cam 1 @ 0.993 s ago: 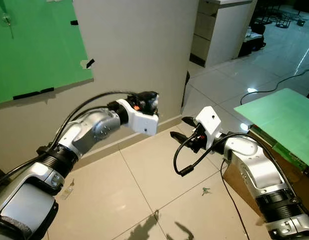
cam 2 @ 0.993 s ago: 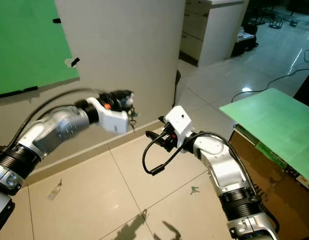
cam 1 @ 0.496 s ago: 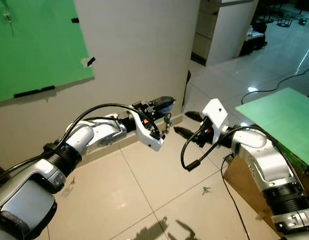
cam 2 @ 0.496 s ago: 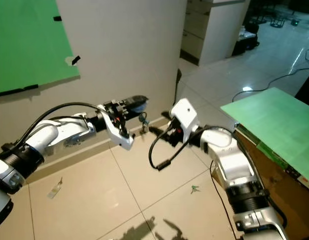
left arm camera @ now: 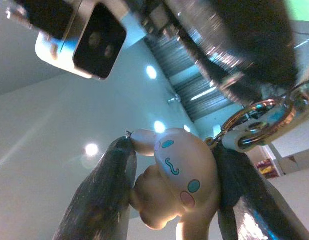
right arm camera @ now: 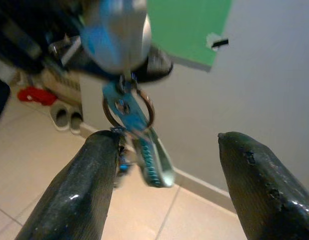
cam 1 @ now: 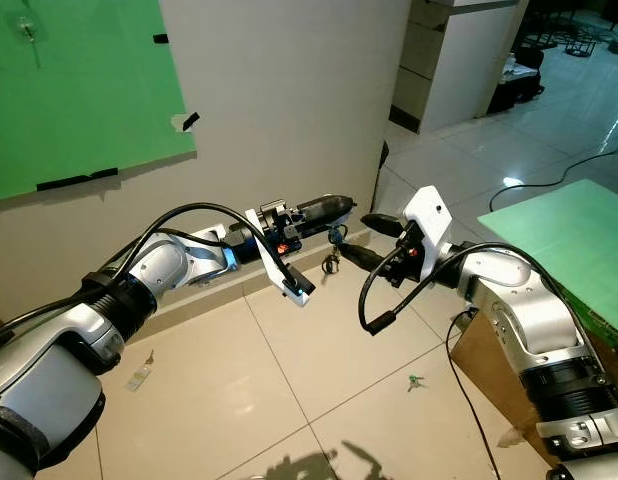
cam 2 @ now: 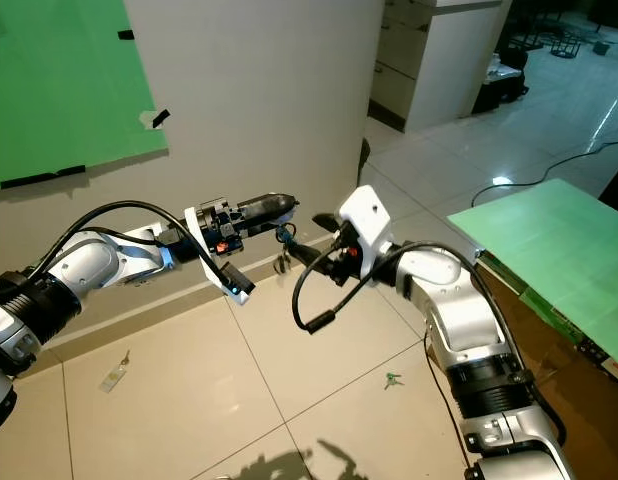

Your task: Hang keys on a hook

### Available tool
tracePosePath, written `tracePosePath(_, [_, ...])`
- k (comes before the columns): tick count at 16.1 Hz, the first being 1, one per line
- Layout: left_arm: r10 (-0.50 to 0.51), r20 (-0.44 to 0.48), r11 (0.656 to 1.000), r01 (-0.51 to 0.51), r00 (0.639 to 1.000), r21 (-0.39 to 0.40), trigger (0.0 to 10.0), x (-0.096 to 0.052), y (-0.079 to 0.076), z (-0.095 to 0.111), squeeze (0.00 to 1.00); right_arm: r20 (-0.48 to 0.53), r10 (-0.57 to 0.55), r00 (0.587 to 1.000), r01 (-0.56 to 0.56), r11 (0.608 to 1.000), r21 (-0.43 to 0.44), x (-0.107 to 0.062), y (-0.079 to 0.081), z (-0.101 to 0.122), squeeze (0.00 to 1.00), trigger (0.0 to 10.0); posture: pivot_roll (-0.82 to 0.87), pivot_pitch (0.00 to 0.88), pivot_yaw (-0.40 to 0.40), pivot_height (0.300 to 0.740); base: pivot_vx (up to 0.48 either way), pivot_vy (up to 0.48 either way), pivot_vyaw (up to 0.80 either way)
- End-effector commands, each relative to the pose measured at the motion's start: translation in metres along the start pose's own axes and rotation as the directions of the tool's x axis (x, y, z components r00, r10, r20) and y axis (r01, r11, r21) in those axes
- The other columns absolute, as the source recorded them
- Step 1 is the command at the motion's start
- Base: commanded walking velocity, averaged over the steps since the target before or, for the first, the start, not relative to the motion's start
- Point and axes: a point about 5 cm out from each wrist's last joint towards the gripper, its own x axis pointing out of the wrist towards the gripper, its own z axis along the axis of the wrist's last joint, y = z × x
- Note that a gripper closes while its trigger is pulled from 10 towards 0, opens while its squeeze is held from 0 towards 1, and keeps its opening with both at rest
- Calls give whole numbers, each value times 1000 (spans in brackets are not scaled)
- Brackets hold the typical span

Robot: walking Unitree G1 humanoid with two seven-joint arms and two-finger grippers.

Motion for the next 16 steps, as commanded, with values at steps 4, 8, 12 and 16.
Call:
tracePosePath(4, [60, 51, 997, -61, 997, 37, 10000, 1, 2, -1, 0, 57, 68, 996, -69, 998, 13, -10, -2, 19, 0, 10000, 67, 0, 15, 740, 0, 0, 0])
tracePosePath(8, [69, 72, 997, -72, 995, 40, 10000, 1, -1, 3, 0, 16, 160, 987, -160, 987, 23, -15, 6, 15, 0, 10000, 66, 0, 12, 740, 0, 0, 0])
tracePosePath(12, [91, 99, 994, -97, 991, 54, 10000, 1, -1, 5, 0, -30, 203, 979, -202, 979, 26, -16, 6, 7, 0, 10000, 67, 0, 11, 740, 0, 0, 0])
tracePosePath(16, [100, 110, 992, -108, 989, 68, 10000, 0, 0, 5, 0, -40, 198, 979, -197, 980, 35, -13, 4, 2, 0, 2627, 68, 0, 9, 740, 0, 0, 0])
